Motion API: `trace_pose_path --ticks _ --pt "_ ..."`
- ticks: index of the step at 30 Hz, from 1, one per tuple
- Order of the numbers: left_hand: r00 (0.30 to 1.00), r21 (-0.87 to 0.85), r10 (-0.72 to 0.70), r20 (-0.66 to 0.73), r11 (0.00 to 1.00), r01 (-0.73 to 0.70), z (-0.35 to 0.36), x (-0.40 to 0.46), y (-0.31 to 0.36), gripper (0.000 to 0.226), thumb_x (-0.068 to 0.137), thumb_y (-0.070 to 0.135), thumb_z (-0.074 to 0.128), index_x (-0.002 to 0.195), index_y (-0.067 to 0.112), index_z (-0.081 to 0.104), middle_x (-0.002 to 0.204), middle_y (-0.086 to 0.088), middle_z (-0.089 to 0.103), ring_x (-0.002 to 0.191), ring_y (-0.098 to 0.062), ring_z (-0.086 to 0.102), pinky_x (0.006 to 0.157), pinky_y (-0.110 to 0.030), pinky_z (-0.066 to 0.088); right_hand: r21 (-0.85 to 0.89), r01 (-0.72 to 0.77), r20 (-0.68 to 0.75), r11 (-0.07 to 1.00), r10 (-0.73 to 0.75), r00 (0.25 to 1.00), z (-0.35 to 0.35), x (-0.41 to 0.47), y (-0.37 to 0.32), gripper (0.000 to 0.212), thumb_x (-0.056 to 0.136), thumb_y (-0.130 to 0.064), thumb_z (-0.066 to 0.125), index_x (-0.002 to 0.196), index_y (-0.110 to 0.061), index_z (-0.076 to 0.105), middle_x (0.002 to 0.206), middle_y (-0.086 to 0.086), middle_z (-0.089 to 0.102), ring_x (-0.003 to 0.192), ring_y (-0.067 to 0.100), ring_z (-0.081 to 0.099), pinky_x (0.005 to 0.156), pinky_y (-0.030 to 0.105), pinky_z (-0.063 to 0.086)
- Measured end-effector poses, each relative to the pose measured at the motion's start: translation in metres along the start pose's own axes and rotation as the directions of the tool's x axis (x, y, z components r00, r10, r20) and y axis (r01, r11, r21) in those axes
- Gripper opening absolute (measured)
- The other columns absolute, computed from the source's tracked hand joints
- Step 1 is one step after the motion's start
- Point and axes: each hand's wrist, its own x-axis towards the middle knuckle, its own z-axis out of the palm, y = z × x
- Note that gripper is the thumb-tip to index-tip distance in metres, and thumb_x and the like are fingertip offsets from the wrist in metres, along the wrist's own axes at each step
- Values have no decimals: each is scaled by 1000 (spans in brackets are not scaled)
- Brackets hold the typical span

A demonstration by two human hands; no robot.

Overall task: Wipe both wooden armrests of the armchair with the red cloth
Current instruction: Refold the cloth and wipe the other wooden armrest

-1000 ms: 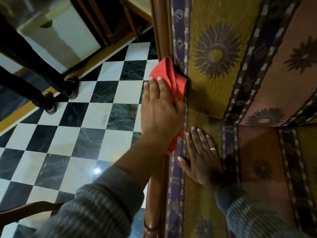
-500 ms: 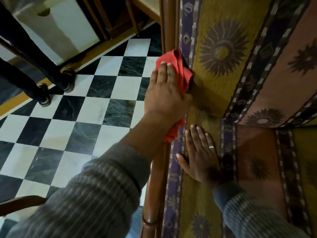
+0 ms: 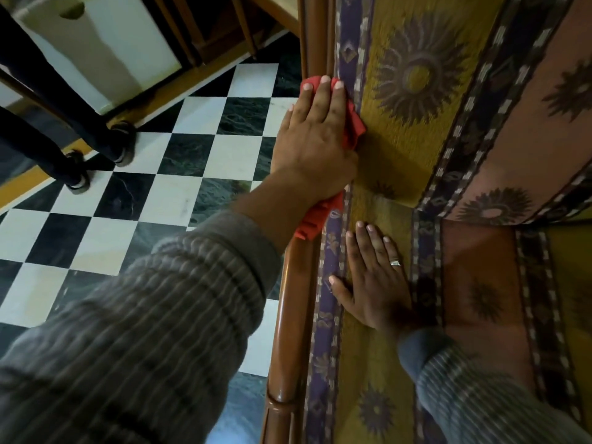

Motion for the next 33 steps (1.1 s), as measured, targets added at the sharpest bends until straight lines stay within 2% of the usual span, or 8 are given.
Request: trace_pose_path --ticks 5,8,11,14,17,19,27,33 --pt "993 -108 -114 -34 988 110 -3 -5 5 94 89 45 51 159 10 -2 169 -9 1 156 -27 -5 126 -37 1 0 -4 9 1000 4 1000 -6 2 0 87 93 -66 25 156 -7 18 165 17 11 154 29 5 124 50 13" --pt "988 -101 -145 -43 985 140 -1 -15 6 94 89 48 53 159 12 2 169 -10 2 155 -31 -3 125 -39 3 5 6 -10 1000 -6 1000 -1 0 1 87 94 -66 27 156 -6 18 166 17 11 155 29 4 124 49 12" --pt "991 -53 -126 -49 991 123 3 -31 10 93 89 47 56 159 13 6 169 -10 4 155 -34 -1 125 -43 6 14 6 -15 1000 -6 1000 -1 0 1 87 94 -66 27 157 -6 17 166 17 9 155 29 3 123 50 14" --pt "998 -32 -43 -36 999 42 1 -37 6 91 88 44 59 159 13 11 168 -10 8 155 -36 2 125 -44 7 18 8 -12 1000 -8 1000 -2 0 0 87 94 -66 27 157 -6 18 166 17 9 155 29 4 123 50 15" --pt "998 15 61 33 998 -62 -5 -22 -2 92 88 47 58 160 16 10 169 -8 3 155 -34 -5 124 -46 2 26 2 -34 1000 -2 999 1 0 1 86 94 -65 28 156 -6 19 166 17 12 154 29 6 123 51 16" --pt "996 8 86 26 996 -87 -4 -15 -4 90 89 45 55 160 17 8 169 -7 -1 155 -32 -9 124 -47 0 24 7 -47 1000 -5 999 4 0 2 86 94 -65 28 156 -6 19 166 17 12 154 29 6 123 51 15" --pt "999 -133 13 -51 991 -20 8 -43 -4 79 98 37 50 159 16 5 169 -8 -2 155 -32 -11 126 -46 3 4 4 -27 1000 -4 1000 7 0 2 86 95 -67 22 158 -9 12 167 16 8 155 27 2 124 50 13" --pt "999 -32 37 -27 999 -38 15 -110 11 73 103 42 36 159 13 0 168 -10 -7 154 -31 -14 123 -47 -4 6 17 48 1000 -17 999 -10 -2 -3 90 90 -68 19 157 -8 19 167 16 5 155 29 1 123 50 11"
